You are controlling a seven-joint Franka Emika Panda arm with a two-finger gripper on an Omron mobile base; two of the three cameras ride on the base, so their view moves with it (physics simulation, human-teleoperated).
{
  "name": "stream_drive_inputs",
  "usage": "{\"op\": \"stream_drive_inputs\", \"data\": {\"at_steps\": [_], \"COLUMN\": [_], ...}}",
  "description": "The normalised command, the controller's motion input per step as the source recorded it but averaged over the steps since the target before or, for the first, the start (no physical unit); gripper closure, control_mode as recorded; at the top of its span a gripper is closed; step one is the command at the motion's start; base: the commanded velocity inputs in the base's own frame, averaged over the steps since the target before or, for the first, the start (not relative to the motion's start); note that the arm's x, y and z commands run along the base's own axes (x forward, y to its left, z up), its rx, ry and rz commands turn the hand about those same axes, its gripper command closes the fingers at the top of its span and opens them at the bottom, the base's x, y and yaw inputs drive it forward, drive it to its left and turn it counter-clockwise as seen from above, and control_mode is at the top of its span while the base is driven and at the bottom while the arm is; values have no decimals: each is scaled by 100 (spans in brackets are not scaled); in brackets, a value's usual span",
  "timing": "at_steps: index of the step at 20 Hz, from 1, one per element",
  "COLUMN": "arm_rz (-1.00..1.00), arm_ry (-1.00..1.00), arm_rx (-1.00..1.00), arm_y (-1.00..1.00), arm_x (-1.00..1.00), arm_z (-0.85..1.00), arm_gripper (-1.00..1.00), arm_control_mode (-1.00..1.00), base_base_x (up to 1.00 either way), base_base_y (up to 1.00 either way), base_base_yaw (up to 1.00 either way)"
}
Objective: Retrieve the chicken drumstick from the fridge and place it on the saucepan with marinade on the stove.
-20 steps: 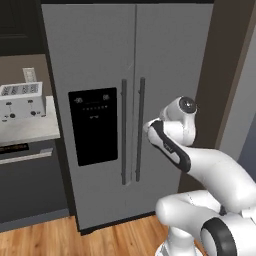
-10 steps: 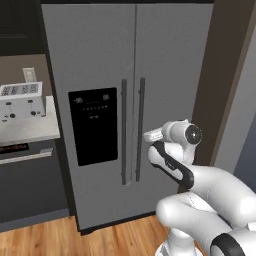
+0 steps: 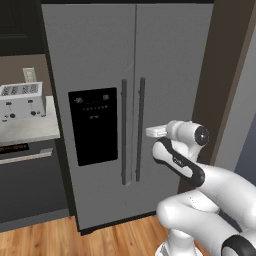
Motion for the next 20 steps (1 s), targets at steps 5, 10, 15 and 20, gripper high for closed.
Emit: {"op": "stream_drive_inputs", "data": {"at_steps": [5,10,15,20], "arm_rz": [0,0,-2,-1], "arm_ry": [-4,-5,-1,-2], "arm_rx": [15,2,0,0], "arm_y": [0,0,1,0], "arm_x": [-4,8,27,24], "arm_z": [-40,-7,-2,-3], "arm_gripper": [-100,-100,-100,-100], "arm_control_mode": [-100,-100,-100,-100], "base_base_x": [0,0,0,0], "base_base_y": [0,0,0,0], "base_base_yaw": [0,0,0,0]}}
